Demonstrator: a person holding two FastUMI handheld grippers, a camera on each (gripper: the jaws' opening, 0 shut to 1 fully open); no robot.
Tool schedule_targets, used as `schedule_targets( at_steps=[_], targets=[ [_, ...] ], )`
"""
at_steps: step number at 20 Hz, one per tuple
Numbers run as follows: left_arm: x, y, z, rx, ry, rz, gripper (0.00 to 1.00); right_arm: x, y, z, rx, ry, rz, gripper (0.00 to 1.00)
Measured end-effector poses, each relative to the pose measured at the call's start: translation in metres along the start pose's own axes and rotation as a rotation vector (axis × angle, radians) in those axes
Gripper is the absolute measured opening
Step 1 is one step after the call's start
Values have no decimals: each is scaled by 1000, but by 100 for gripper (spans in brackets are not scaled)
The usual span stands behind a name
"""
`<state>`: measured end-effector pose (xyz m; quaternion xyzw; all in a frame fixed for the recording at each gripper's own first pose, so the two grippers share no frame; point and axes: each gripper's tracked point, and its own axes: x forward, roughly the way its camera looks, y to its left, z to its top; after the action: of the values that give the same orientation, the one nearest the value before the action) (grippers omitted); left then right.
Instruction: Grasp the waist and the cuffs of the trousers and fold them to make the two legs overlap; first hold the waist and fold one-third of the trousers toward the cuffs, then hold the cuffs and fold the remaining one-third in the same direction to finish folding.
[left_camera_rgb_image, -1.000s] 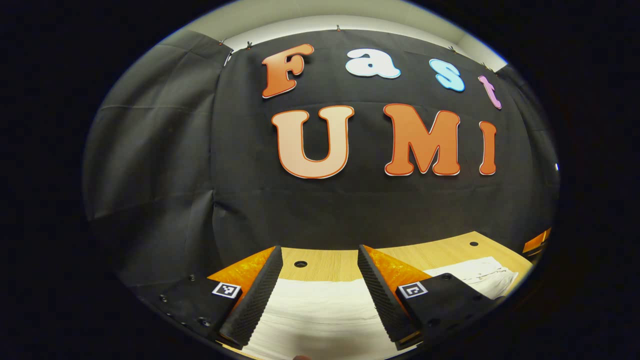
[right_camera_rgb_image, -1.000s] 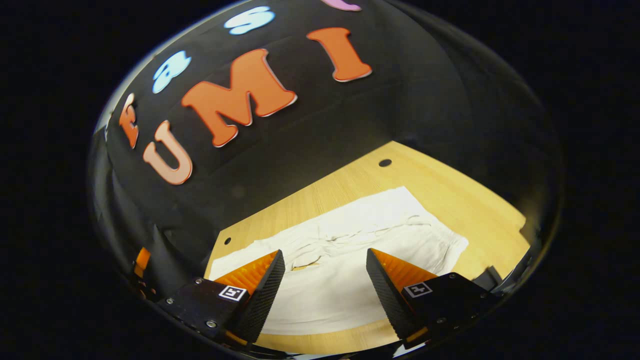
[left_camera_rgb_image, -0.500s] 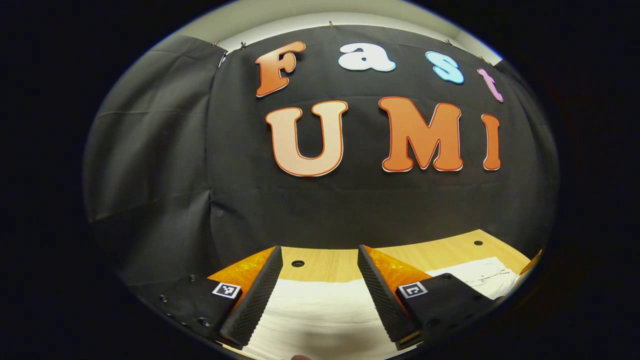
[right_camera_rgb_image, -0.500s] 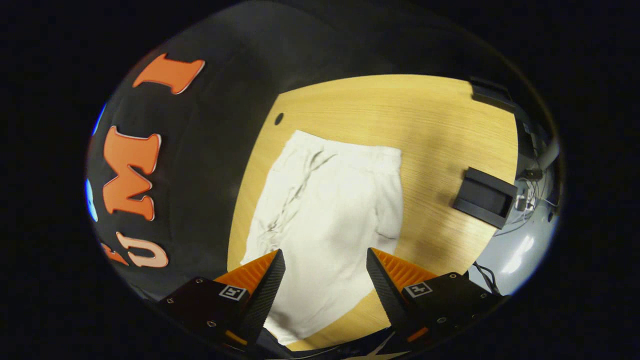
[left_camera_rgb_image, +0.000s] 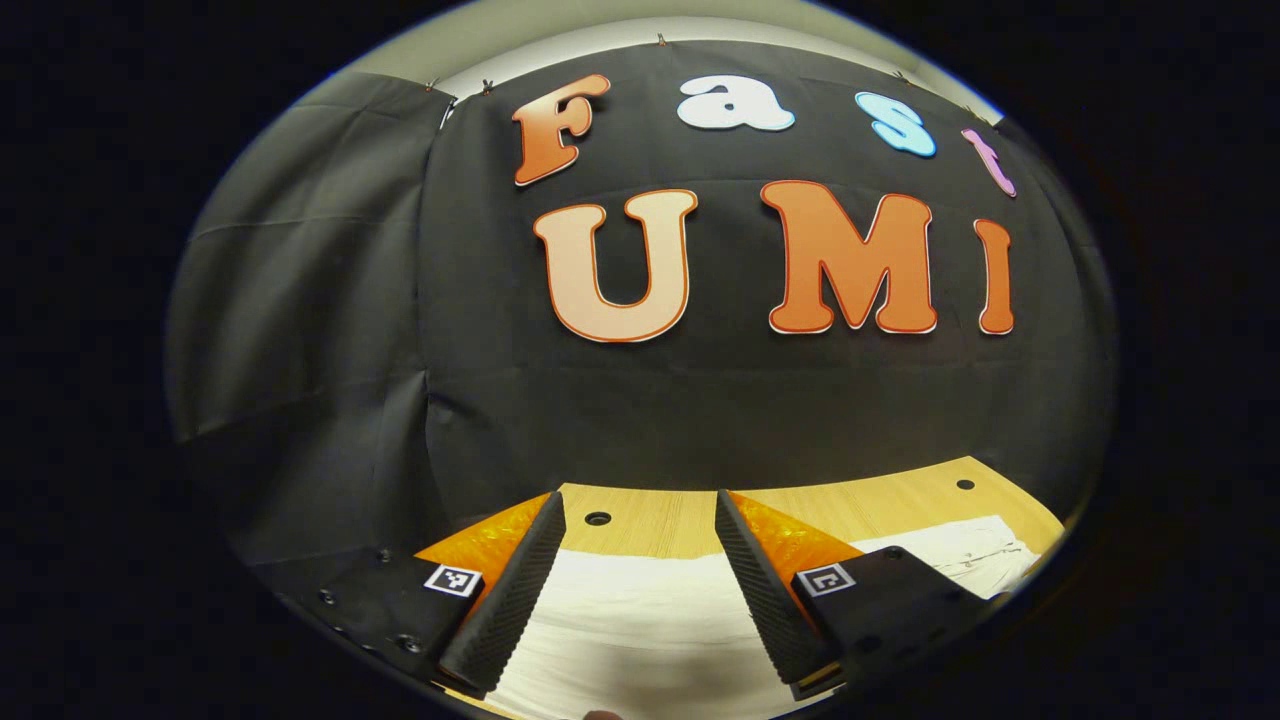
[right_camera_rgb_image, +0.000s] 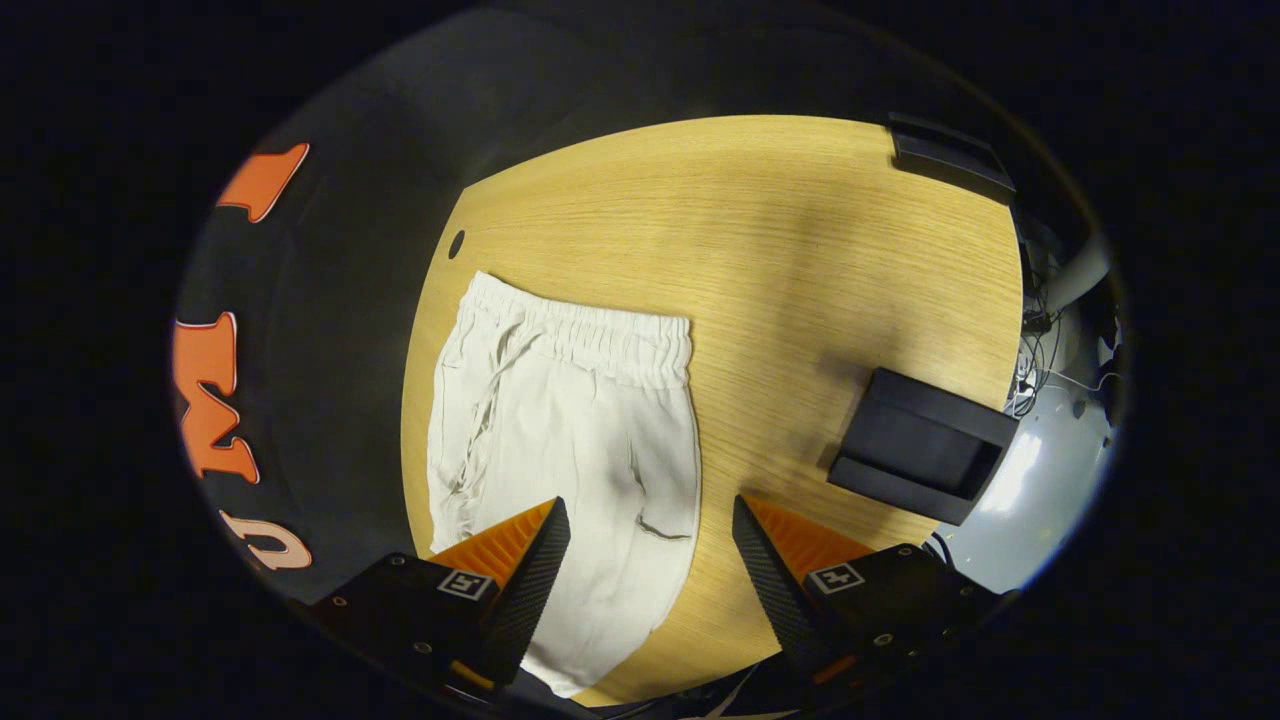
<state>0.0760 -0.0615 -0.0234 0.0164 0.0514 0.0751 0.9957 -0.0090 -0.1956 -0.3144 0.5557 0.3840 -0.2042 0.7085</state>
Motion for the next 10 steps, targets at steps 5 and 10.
schedule_targets(
  at_steps=[5,10],
  targets=[
    [-1,11,-8,-19,31,37,99,12,11,3,-4,28,6,98],
    [-3,20,-20,-61,67,55,99,24,32,3,46,44,69,98]
  ],
)
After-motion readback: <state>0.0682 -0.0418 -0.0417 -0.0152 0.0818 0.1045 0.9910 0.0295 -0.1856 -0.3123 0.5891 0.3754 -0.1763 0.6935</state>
